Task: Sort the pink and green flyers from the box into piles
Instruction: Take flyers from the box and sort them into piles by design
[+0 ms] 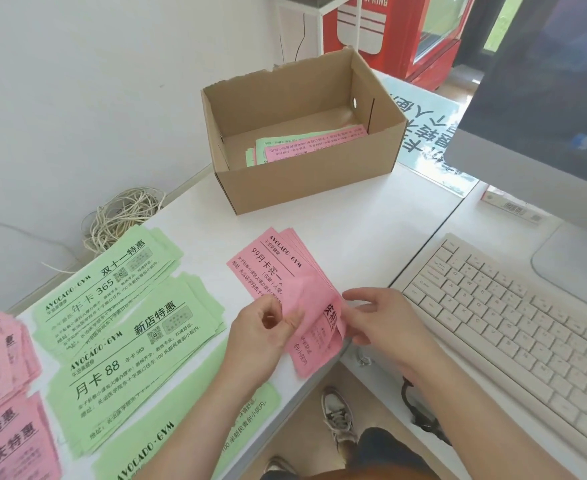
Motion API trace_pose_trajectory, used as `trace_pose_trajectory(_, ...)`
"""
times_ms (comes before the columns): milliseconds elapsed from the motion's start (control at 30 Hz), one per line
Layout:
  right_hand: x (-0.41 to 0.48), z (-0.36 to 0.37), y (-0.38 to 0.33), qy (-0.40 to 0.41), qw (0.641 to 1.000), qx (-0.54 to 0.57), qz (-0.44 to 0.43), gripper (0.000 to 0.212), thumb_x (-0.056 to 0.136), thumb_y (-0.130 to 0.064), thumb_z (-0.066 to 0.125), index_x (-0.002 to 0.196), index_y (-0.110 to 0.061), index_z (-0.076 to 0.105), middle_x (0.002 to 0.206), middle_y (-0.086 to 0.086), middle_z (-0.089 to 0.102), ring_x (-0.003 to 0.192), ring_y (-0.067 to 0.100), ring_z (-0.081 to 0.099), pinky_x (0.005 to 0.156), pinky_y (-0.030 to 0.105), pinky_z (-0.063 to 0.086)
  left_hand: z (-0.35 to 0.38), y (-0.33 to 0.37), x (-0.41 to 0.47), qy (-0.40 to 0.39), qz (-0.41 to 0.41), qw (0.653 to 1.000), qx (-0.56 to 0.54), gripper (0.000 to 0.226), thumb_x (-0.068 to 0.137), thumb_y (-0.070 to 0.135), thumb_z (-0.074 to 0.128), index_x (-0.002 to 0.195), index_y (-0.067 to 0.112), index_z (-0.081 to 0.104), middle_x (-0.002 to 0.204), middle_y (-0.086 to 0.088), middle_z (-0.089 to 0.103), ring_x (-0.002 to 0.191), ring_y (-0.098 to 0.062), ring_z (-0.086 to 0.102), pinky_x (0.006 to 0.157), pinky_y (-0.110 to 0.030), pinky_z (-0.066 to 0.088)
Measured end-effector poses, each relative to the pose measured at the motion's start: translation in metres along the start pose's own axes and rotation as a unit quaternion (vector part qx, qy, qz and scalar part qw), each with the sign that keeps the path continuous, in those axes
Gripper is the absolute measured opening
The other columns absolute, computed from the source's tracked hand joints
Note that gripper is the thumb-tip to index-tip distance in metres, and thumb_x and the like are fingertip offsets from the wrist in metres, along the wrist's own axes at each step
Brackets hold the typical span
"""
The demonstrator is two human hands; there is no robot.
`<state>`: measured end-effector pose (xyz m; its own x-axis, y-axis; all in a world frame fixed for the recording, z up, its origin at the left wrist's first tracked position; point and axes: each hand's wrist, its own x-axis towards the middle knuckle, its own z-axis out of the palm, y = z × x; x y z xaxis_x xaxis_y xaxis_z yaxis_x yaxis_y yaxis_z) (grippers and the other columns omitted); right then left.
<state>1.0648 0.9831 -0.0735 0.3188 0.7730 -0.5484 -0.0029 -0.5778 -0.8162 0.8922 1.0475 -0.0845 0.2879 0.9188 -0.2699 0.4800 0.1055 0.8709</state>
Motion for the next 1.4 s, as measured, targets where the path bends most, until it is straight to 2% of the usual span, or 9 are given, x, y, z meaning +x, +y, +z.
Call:
trace_pose_trajectory(100, 0.000, -0.006, 0.000, -0.017, 1.000, 0.005, 0.022, 0.032, 0.085, -0.016, 0.066, 0.116, -0.017, 0.062, 0.080, 0.002, 0.076, 0.075, 0.017, 0.073, 0.069, 0.031, 0.059, 0.002, -0.003, -0.005, 0.030, 0.045, 0.997, 0.049, 0.023, 0.090, 0.020, 0.063, 0.088, 0.035, 0.046, 0.082, 0.018, 0.058, 0.071, -0.011, 0.063, 0.059, -0.026, 0.048)
trace_pose_trajectory(200, -0.002, -0.011, -0.002, -0.034, 0.999, -0.020, 0.010, 0.031, 0.080, -0.010, 0.064, 0.107, -0.025, 0.062, 0.085, 0.001, 0.075, 0.084, 0.032, 0.070, 0.078, 0.050, 0.056, 0.005, -0.006, -0.010, 0.036, 0.116, 0.988, 0.095, 0.057, 0.093, 0.014, 0.055, 0.124, 0.056, 0.033, 0.122, 0.009, 0.052, 0.096, -0.021, 0.063, 0.082, -0.040, 0.054)
trace_pose_trajectory(300, -0.004, -0.014, -0.001, -0.038, 0.998, -0.055, -0.015, 0.024, 0.078, -0.014, 0.065, 0.097, -0.028, 0.063, 0.082, -0.002, 0.075, 0.084, 0.038, 0.068, 0.074, 0.060, 0.052, 0.004, -0.009, -0.011, 0.039, 0.203, 0.965, 0.159, 0.048, 0.092, 0.008, 0.052, 0.118, 0.047, 0.050, 0.105, 0.013, 0.049, 0.086, -0.003, 0.051, 0.073, -0.012, 0.043)
trace_pose_trajectory(400, -0.002, -0.010, 0.000, -0.022, 0.994, -0.102, -0.039, 0.012, 0.079, -0.018, 0.073, 0.086, -0.026, 0.066, 0.075, -0.005, 0.074, 0.077, 0.032, 0.069, 0.069, 0.052, 0.055, 0.006, -0.009, -0.015, 0.001, 0.220, 0.957, 0.187, 0.016, 0.085, 0.034, 0.059, 0.099, 0.034, 0.066, 0.095, 0.018, 0.044, 0.080, -0.002, 0.050, 0.065, -0.010, 0.040)
trace_pose_trajectory(600, 0.005, -0.002, 0.001, 0.038, 0.989, -0.124, -0.066, 0.016, 0.074, -0.026, 0.080, 0.073, -0.022, 0.065, 0.066, -0.001, 0.071, 0.059, 0.008, 0.064, 0.063, 0.029, 0.049, 0.014, -0.011, -0.021, 0.012, 0.250, 0.916, 0.313, 0.043, 0.071, 0.055, 0.058, 0.101, 0.025, 0.060, 0.099, 0.010, 0.044, 0.066, -0.006, 0.051, 0.056, -0.014, 0.035)
trace_pose_trajectory(833, 0.003, -0.007, 0.005, 0.034, 0.980, -0.182, -0.073, 0.014, 0.085, -0.018, 0.069, 0.085, -0.029, 0.060, 0.073, -0.007, 0.072, 0.071, 0.007, 0.067, 0.071, 0.031, 0.054, 0.009, -0.016, -0.015, 0.100, 0.036, 0.994, 0.017, 0.011, 0.080, 0.033, 0.071, 0.077, 0.025, 0.063, 0.074, 0.009, 0.062, 0.070, -0.009, 0.057, 0.067, -0.025, 0.047)
trace_pose_trajectory(1100, 0.004, -0.013, 0.006, 0.054, 0.965, -0.236, -0.097, 0.019, 0.090, -0.014, 0.058, 0.101, -0.030, 0.061, 0.079, -0.015, 0.067, 0.077, -0.002, 0.061, 0.060, 0.012, 0.042, 0.009, -0.009, -0.021, 0.154, -0.049, 0.971, -0.175, 0.010, 0.096, 0.018, 0.052, 0.088, 0.017, 0.046, 0.075, -0.001, 0.058, 0.060, -0.005, 0.051, 0.057, -0.021, 0.041)
trace_pose_trajectory(1267, 0.011, -0.012, 0.000, 0.048, 0.972, -0.210, -0.092, 0.023, 0.095, -0.029, 0.047, 0.085, -0.020, 0.066, 0.077, -0.005, 0.071, 0.075, 0.009, 0.065, 0.067, 0.030, 0.052, 0.013, -0.003, -0.031, 0.082, 0.067, 0.994, 0.037, 0.012, 0.096, 0.019, 0.049, 0.087, 0.022, 0.042, 0.058, 0.007, 0.055, 0.043, -0.003, 0.043, 0.043, -0.014, 0.029)
trace_pose_trajectory(1400, 0.020, -0.009, -0.019, -0.008, 0.969, -0.239, -0.065, 0.049, 0.091, -0.055, 0.047, 0.077, -0.016, 0.071, 0.070, 0.003, 0.071, 0.066, 0.018, 0.066, 0.067, 0.037, 0.055, 0.024, 0.000, -0.040, -0.010, 0.227, 0.913, 0.338, 0.027, 0.094, 0.049, 0.023, 0.112, 0.032, 0.034, 0.083, 0.011, 0.064, 0.055, -0.012, 0.059, 0.047, -0.024, 0.036)
